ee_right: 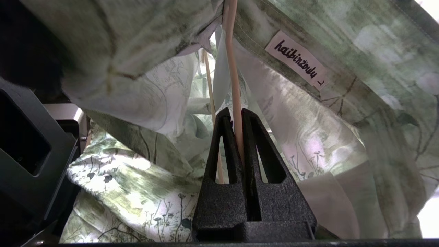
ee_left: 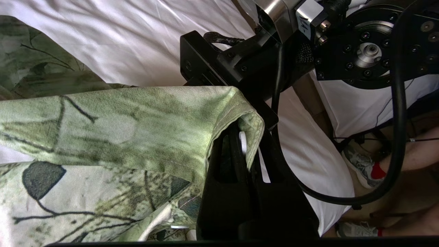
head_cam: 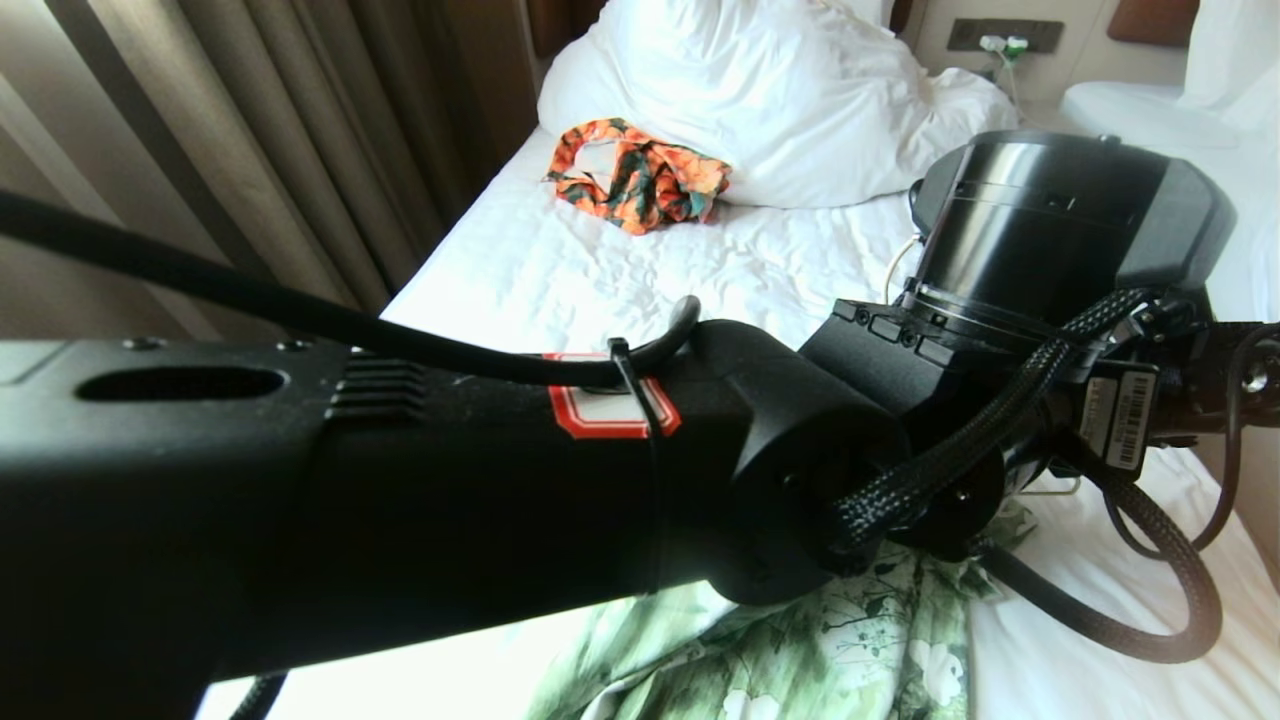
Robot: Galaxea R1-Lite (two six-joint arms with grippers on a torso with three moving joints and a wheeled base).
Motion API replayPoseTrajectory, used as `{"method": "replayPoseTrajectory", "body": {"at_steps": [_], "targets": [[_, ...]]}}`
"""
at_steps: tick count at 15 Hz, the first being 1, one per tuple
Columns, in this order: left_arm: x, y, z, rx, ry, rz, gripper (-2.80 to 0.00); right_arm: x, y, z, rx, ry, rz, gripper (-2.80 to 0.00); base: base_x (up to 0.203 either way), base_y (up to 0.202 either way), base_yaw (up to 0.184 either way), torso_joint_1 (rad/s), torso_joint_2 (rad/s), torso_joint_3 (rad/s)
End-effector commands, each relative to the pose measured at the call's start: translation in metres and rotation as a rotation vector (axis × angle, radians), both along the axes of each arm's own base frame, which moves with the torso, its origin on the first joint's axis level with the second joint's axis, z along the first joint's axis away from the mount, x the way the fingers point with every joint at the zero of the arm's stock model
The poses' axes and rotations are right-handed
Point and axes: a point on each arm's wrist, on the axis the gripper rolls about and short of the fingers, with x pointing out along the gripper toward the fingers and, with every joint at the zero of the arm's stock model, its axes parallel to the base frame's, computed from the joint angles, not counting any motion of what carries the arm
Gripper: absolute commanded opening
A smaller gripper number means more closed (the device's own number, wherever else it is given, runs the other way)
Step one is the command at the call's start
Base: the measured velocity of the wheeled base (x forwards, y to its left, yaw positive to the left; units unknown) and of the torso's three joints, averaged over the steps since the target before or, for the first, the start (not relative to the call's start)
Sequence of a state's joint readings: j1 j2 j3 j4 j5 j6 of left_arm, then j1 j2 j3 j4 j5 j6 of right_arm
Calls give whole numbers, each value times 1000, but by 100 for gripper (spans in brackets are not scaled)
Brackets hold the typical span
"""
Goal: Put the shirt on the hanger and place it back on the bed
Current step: Hook one side of the shirt onto the hanger
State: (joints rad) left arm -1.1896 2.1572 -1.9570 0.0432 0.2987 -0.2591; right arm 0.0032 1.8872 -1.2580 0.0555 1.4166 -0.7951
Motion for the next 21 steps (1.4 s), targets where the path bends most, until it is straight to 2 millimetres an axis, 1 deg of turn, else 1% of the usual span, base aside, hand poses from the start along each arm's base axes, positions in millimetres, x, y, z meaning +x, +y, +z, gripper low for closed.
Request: {"method": "replayPoseTrajectory", "body": {"at_steps": [1, 5, 6, 8, 11, 14, 17, 19, 21], "targets": [[3, -4, -9, 18, 9, 5, -280, -1, 1, -4, 5, 11, 10, -280, 0, 0, 0, 0, 0, 0], [4, -9, -27, 84, 4, 18, -280, 0, -2, -18, 9, 24, 6, -280, 0, 0, 0, 0, 0, 0], [5, -9, -28, 86, 4, 20, 0, 2, -3, -22, 9, 23, 2, -280, 0, 0, 0, 0, 0, 0], [3, -10, -28, 83, 4, 17, 0, 5, -6, -27, 9, 28, -5, -280, 0, 0, 0, 0, 0, 0], [-13, -17, -33, 96, 10, -4, 0, 7, -7, -27, 9, 26, -9, -280, 0, 0, 0, 0, 0, 0], [-39, -28, -36, 97, 1, -20, 0, 7, -9, -29, 9, 32, -13, -280, 0, 0, 0, 0, 0, 0], [-73, -37, -37, 108, -11, -43, 0, 8, -10, -30, 9, 32, -16, -280, 0, 0, 0, 0, 0, 0], [-85, -43, -44, 111, 1, -53, 0, 9, -12, -29, 9, 31, -22, -280, 0, 0, 0, 0, 0, 0], [-90, -44, -48, 122, 6, -61, 0, 9, -12, -28, 9, 28, -24, -280, 0, 0, 0, 0, 0, 0]]}}
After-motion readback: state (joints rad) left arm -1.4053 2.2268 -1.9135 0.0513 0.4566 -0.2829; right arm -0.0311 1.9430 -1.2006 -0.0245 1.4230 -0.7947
